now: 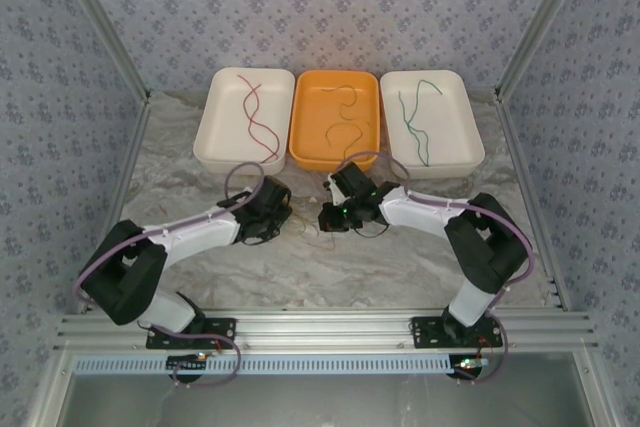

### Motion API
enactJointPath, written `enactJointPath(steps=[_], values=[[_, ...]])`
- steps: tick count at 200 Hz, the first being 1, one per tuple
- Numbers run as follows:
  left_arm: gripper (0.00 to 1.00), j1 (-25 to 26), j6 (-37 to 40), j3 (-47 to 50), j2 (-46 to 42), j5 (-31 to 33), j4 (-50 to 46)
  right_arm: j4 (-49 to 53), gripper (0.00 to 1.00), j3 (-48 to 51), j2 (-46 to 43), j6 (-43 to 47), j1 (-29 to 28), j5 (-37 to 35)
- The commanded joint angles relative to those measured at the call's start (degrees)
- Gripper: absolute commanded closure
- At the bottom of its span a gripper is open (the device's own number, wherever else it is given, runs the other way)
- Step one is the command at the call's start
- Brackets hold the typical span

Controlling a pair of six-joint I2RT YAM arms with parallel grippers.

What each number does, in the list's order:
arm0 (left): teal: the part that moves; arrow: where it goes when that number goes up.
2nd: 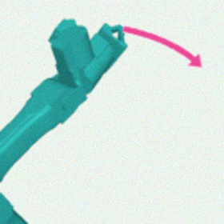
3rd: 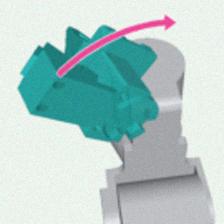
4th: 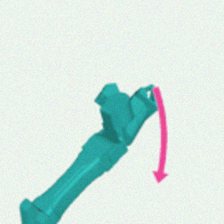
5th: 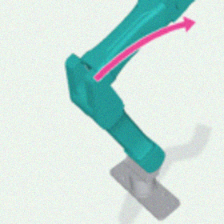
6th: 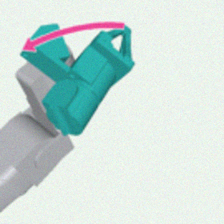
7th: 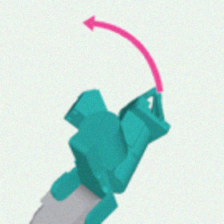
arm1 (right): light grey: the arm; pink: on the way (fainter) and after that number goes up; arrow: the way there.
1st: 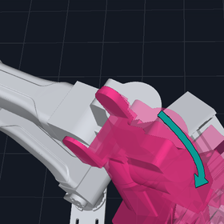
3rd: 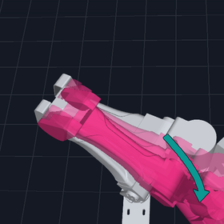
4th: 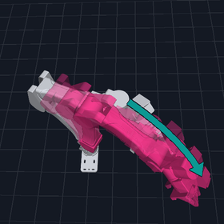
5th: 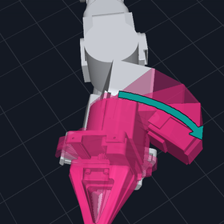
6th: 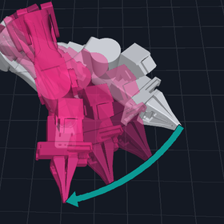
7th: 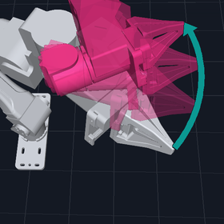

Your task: Untangle the cables

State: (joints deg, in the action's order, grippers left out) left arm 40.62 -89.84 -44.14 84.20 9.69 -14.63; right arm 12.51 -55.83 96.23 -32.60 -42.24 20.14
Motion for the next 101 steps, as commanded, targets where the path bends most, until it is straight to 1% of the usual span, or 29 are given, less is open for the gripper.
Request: enactJointPath(steps=[1, 16, 21, 35, 56, 101], values=[[0.57, 0.3, -8.3, -3.1, 2.2, 1.9, -8.8, -0.9, 1.0, 0.4, -1.7, -0.6, -0.8, -1.5], [0.57, 0.1, -10.0, -4.7, 4.3, 1.3, -9.8, -0.9, 1.0, 0.4, -1.8, -0.8, -1.0, -1.6], [0.54, 0.1, -10.7, -5.3, 5.1, 0.8, -11.0, -0.8, 1.0, 0.4, -1.8, -0.8, -1.2, -1.6], [0.52, -0.1, -12.5, -6.1, 7.0, -0.5, -12.2, -0.9, 1.0, 0.5, -2.1, -0.9, -1.5, -1.8], [0.49, -0.3, -14.8, -4.7, 9.2, -3.1, -8.2, -1.3, 1.0, 0.8, -2.3, -1.0, -1.7, -1.8], [0.48, -1.3, -18.6, -4.8, 12.5, -4.4, -4.0, -1.8, 1.0, 1.2, -2.5, -1.3, -2.8, -2.0]])
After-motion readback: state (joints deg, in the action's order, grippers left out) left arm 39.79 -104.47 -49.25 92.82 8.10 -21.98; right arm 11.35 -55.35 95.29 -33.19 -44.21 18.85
